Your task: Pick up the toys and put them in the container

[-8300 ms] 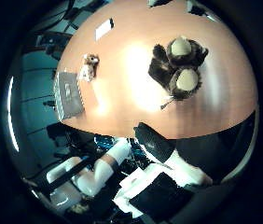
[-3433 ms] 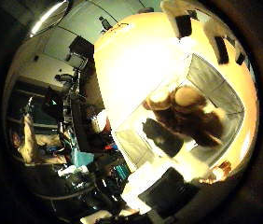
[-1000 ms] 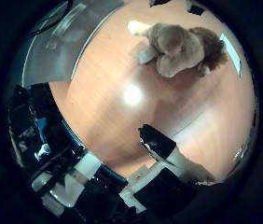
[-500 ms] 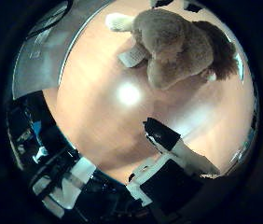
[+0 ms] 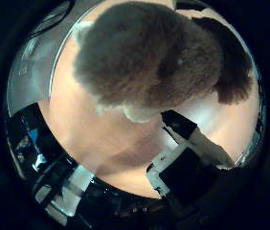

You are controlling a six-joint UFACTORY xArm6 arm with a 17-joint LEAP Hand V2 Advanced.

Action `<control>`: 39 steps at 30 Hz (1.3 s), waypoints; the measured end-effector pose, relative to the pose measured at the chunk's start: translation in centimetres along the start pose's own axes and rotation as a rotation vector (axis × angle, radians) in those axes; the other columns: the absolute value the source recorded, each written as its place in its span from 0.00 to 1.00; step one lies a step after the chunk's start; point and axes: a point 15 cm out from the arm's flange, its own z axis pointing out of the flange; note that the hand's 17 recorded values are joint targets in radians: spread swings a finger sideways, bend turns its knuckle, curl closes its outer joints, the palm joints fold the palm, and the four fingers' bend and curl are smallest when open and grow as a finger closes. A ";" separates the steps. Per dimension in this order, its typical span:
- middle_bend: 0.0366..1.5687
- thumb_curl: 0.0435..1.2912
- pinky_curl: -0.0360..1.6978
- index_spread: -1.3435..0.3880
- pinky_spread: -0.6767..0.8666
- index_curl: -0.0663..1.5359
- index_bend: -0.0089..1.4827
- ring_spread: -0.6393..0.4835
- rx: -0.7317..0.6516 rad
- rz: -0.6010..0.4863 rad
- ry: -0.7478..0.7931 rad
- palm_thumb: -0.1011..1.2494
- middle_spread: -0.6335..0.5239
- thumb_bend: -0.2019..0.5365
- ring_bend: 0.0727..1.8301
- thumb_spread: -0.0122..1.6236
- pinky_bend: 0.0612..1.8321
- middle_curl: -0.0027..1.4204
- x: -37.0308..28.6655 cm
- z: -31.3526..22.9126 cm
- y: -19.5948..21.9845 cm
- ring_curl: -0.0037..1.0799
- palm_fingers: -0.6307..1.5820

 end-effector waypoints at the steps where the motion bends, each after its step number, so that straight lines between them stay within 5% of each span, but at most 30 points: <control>1: 0.15 0.24 0.19 0.56 0.64 0.24 0.20 0.51 0.013 0.001 0.004 0.71 0.26 0.25 0.10 0.62 0.06 0.23 0.2 -0.2 -0.2 0.23 0.45; 3: 0.22 0.24 0.16 0.53 0.59 0.26 0.22 0.38 0.054 0.004 0.017 0.73 0.20 0.26 0.16 0.62 0.05 0.26 0.7 -1.0 -1.0 0.26 0.55; 6: 0.30 0.24 0.16 0.50 0.40 0.30 0.24 0.20 0.150 0.024 0.055 0.75 0.15 0.25 0.28 0.63 0.11 0.33 2.5 -2.7 -2.2 0.34 0.69; 9: 0.35 0.24 0.19 0.49 0.20 0.34 0.24 0.17 0.192 0.060 0.078 0.76 0.14 0.25 0.36 0.64 0.23 0.39 4.3 -3.8 -1.3 0.42 0.78; 12: 0.41 0.23 0.24 0.48 0.11 0.40 0.28 0.17 0.191 0.067 0.077 0.77 0.15 0.25 0.42 0.65 0.32 0.46 4.3 -3.9 -0.5 0.50 0.79; 21: 0.51 0.22 0.32 0.47 0.08 0.53 0.31 0.22 0.164 0.058 0.078 0.78 0.18 0.25 0.52 0.66 0.45 0.59 4.2 -5.3 1.1 0.61 0.76; 29: 0.52 0.21 0.35 0.46 0.09 0.61 0.29 0.24 0.062 0.017 -0.062 0.78 0.19 0.25 0.53 0.67 0.47 0.62 1.7 -7.7 5.5 0.63 0.75; 39: 0.51 0.20 0.37 0.45 0.09 0.67 0.26 0.25 0.059 0.007 -0.041 0.79 0.19 0.25 0.53 0.66 0.46 0.64 3.9 -16.1 7.0 0.63 0.75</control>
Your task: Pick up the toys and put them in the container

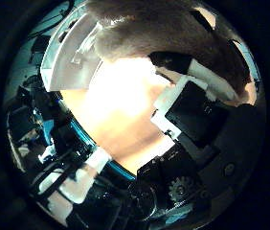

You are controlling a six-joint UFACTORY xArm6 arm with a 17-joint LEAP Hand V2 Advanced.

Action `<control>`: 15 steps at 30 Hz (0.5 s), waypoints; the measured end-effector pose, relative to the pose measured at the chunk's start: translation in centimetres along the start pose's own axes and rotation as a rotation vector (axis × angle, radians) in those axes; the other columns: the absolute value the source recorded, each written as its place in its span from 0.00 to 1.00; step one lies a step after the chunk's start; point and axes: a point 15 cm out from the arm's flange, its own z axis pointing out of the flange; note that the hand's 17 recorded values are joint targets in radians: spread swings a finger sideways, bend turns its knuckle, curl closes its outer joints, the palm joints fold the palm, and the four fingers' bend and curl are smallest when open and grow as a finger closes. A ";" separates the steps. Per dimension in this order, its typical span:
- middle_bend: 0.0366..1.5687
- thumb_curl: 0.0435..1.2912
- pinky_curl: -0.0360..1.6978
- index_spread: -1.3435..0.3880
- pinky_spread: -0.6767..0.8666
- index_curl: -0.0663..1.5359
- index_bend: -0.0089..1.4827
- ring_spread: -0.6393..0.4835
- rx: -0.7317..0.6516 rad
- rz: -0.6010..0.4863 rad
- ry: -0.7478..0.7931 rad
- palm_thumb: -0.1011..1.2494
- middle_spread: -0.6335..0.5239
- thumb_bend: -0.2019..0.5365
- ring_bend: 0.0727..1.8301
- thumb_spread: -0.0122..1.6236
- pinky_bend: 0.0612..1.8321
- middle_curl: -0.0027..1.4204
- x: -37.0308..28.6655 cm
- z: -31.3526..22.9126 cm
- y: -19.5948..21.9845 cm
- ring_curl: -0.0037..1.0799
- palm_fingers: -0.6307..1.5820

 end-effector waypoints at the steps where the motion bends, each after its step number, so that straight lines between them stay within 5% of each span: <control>1: 0.51 0.20 0.37 0.45 0.09 0.67 0.26 0.25 -0.001 -0.001 0.003 0.79 0.19 0.25 0.53 0.66 0.46 0.64 0.2 -0.8 0.0 0.63 0.75; 15: 0.49 0.20 0.39 0.43 0.08 0.70 0.23 0.24 -0.036 -0.088 0.179 0.79 0.18 0.25 0.52 0.66 0.44 0.65 0.1 -14.5 -0.7 0.63 0.76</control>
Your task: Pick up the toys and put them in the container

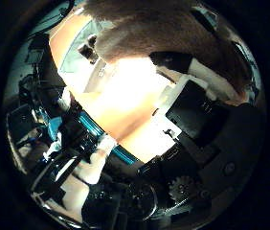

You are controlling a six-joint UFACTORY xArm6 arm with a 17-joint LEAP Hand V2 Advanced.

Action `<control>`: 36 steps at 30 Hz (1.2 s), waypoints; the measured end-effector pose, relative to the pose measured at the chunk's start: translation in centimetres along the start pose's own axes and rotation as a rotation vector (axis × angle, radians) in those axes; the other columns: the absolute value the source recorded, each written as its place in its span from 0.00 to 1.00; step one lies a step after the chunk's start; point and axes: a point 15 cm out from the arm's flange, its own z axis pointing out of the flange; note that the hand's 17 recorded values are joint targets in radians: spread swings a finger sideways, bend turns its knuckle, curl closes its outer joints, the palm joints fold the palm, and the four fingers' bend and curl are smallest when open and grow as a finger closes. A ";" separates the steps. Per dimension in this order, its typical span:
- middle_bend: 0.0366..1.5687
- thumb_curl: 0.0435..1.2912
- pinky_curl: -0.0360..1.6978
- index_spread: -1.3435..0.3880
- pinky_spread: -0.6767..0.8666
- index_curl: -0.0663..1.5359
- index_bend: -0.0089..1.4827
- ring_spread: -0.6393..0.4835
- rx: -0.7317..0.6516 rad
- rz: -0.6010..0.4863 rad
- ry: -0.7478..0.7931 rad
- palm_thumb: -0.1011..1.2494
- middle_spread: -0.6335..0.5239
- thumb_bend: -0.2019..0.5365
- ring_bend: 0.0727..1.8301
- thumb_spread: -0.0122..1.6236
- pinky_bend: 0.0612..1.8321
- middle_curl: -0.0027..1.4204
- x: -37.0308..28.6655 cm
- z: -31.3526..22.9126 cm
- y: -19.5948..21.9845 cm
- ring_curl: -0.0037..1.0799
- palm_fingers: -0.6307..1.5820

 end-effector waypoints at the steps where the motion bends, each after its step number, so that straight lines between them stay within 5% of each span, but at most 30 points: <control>1: 0.49 0.20 0.39 0.43 0.08 0.70 0.23 0.24 0.004 -0.015 0.021 0.79 0.18 0.25 0.52 0.66 0.44 0.65 -0.3 -0.8 -0.3 0.63 0.76; 10: 0.49 0.20 0.39 0.42 0.07 0.70 0.22 0.24 0.108 -0.039 0.090 0.79 0.18 0.25 0.52 0.66 0.43 0.65 -2.9 -5.7 -3.1 0.63 0.77; 25: 0.49 0.20 0.40 0.42 0.08 0.70 0.23 0.24 0.476 0.031 0.185 0.78 0.18 0.25 0.52 0.66 0.44 0.65 -5.8 -15.4 -9.7 0.62 0.78; 36: 0.50 0.20 0.39 0.42 0.08 0.69 0.24 0.24 0.678 0.062 0.036 0.78 0.18 0.25 0.53 0.65 0.45 0.64 -9.9 -18.2 -15.1 0.62 0.77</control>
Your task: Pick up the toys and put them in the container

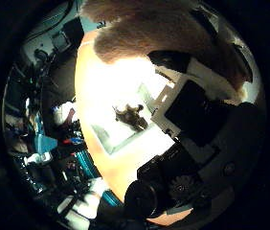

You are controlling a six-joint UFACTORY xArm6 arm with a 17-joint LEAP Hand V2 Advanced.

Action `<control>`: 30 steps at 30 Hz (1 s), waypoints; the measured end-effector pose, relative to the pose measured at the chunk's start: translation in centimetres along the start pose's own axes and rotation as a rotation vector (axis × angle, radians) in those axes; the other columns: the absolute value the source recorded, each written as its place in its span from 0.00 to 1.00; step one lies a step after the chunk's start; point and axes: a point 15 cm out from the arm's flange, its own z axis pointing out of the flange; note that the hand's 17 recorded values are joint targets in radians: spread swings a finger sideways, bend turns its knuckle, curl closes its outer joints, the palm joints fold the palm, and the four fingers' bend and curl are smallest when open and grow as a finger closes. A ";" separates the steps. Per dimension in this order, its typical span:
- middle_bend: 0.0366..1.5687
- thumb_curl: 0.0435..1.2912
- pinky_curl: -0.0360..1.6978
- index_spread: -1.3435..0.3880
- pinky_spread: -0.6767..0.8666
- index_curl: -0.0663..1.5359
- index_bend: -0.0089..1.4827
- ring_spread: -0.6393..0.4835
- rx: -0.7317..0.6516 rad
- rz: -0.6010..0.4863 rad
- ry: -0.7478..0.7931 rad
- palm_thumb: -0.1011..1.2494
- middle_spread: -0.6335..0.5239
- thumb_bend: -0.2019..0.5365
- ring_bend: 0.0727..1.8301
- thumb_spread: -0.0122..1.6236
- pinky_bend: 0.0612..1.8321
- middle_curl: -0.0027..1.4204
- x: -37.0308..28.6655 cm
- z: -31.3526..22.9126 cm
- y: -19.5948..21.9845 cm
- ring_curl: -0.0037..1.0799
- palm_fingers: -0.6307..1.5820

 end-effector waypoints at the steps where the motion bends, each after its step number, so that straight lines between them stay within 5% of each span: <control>1: 0.50 0.20 0.39 0.42 0.08 0.69 0.24 0.24 0.006 0.004 -0.010 0.78 0.18 0.25 0.53 0.65 0.45 0.64 -0.3 0.4 -0.3 0.62 0.77; 30: 0.49 0.20 0.39 0.42 0.07 0.69 0.22 0.24 -0.014 0.039 -0.208 0.79 0.19 0.25 0.51 0.66 0.45 0.63 -6.3 7.2 -2.3 0.61 0.75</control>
